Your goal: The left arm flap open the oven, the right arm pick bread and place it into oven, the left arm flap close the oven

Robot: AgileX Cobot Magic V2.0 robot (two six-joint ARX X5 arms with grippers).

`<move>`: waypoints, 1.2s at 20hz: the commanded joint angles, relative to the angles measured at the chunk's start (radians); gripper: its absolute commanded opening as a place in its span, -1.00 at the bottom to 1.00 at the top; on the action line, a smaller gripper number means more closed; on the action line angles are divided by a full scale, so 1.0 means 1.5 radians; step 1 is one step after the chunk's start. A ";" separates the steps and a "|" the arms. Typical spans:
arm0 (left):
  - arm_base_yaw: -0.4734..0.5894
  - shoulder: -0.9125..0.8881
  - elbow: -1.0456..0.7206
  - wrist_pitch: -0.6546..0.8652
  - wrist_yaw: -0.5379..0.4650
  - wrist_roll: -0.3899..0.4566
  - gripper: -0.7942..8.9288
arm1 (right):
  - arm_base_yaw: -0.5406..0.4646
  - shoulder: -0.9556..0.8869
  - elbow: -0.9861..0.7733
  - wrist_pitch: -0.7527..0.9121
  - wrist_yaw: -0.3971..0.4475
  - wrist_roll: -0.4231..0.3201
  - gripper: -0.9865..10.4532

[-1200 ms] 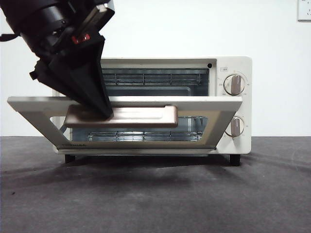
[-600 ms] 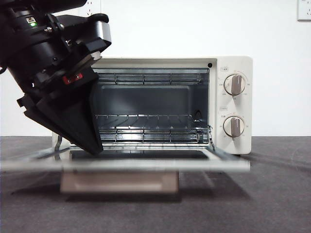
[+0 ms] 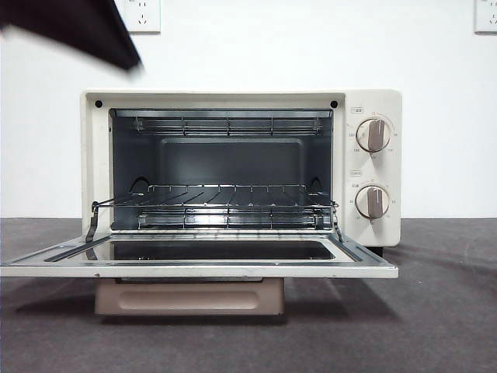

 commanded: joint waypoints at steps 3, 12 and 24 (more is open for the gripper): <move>-0.006 -0.131 0.047 -0.091 -0.073 -0.031 -0.80 | 0.025 0.073 0.010 0.094 -0.019 0.026 -0.68; -0.005 -0.265 0.107 -0.215 -0.173 -0.048 -0.80 | 0.174 0.226 0.010 0.257 0.089 0.059 -0.68; -0.005 -0.295 0.113 -0.297 -0.189 -0.048 -0.80 | 0.295 0.495 0.010 0.502 0.234 0.104 -0.68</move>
